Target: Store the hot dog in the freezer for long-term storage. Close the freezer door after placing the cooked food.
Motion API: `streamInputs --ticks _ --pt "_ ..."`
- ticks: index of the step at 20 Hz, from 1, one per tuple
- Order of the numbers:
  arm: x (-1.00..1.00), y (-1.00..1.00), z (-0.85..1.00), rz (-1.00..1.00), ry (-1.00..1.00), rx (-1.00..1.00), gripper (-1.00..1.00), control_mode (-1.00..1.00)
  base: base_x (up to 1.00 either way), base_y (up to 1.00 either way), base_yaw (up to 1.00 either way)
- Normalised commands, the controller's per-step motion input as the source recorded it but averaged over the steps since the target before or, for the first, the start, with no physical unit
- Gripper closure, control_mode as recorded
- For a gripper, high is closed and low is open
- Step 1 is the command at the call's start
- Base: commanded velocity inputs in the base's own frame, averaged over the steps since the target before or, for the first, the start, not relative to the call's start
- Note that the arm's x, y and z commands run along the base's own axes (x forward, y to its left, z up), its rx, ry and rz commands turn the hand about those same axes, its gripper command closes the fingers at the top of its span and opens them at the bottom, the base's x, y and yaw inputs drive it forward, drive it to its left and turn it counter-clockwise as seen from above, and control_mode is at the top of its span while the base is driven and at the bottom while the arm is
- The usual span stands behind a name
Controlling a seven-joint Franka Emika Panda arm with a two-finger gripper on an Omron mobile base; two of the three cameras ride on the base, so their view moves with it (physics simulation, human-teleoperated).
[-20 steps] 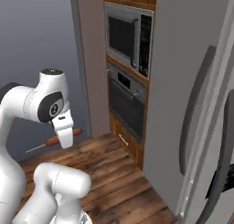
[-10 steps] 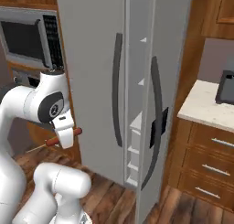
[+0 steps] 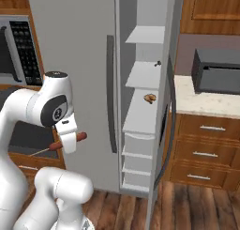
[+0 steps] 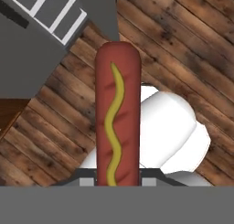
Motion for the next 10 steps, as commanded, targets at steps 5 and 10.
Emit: streamInputs --ticks 5,10 --pt "0.0 0.0 0.0 0.0 0.0 0.0 1.0 1.0 0.07 0.36 -0.17" --pt "0.0 0.0 0.0 0.0 0.0 0.0 1.0 1.0 0.36 0.24 -0.25"
